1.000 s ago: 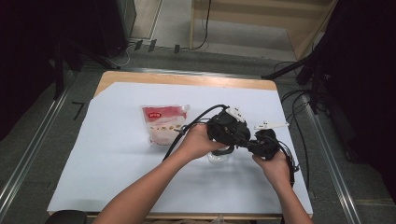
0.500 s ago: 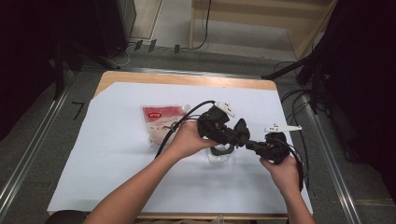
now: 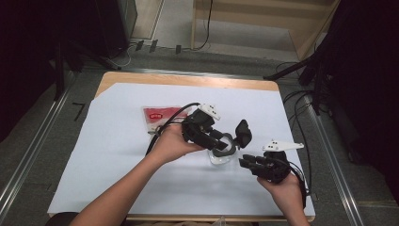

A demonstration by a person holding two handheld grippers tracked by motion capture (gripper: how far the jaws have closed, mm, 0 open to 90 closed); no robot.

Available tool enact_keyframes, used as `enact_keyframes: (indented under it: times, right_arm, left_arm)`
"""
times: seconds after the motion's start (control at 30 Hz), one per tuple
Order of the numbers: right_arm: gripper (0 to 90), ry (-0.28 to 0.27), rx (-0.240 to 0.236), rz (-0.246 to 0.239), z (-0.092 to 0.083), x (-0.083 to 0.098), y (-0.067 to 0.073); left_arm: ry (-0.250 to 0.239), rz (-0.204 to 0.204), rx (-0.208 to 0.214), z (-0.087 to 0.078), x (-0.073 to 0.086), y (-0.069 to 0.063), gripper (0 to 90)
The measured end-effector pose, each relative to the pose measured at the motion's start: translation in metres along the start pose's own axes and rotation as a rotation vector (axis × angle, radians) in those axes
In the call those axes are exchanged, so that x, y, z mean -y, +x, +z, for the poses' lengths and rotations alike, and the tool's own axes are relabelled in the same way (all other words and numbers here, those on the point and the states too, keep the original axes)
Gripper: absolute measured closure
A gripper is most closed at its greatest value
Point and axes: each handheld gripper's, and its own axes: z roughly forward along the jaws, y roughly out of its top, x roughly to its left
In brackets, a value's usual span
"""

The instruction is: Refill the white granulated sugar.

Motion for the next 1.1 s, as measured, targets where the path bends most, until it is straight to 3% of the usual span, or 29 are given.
enact_keyframes:
  times: [0.2, 0.47, 0.57, 0.77, 0.97, 1.03, 1.1]
  right_arm:
    - [62.0, -0.003, -0.062, -0.046, 0.009, -0.001, 0.018]
    - [57.0, -0.011, -0.102, -0.076, 0.019, -0.009, 0.039]
    - [56.6, 0.0, -0.113, -0.134, 0.025, -0.011, 0.048]
    - [49.7, 0.023, -0.128, -0.126, 0.039, -0.016, 0.056]
    - [50.6, 0.025, -0.156, -0.147, 0.05, -0.021, 0.059]
    - [55.1, 0.048, -0.175, -0.134, 0.054, -0.023, 0.061]
    - [54.8, 0.06, -0.175, -0.151, 0.058, -0.026, 0.064]
  left_arm:
    - [-0.006, -0.007, -0.031, -0.016, 0.013, -0.006, 52.2]
    - [-0.015, -0.043, -0.026, -0.032, 0.031, -0.002, 49.5]
    - [-0.021, -0.064, -0.033, -0.039, 0.037, 0.0, 48.2]
    - [-0.012, -0.079, -0.052, -0.045, 0.05, 0.003, 45.7]
    - [-0.023, -0.09, -0.072, -0.055, 0.058, 0.005, 42.8]
    - [-0.024, -0.1, -0.078, -0.06, 0.06, 0.006, 41.7]
    - [-0.032, -0.108, -0.081, -0.065, 0.061, 0.008, 41.3]
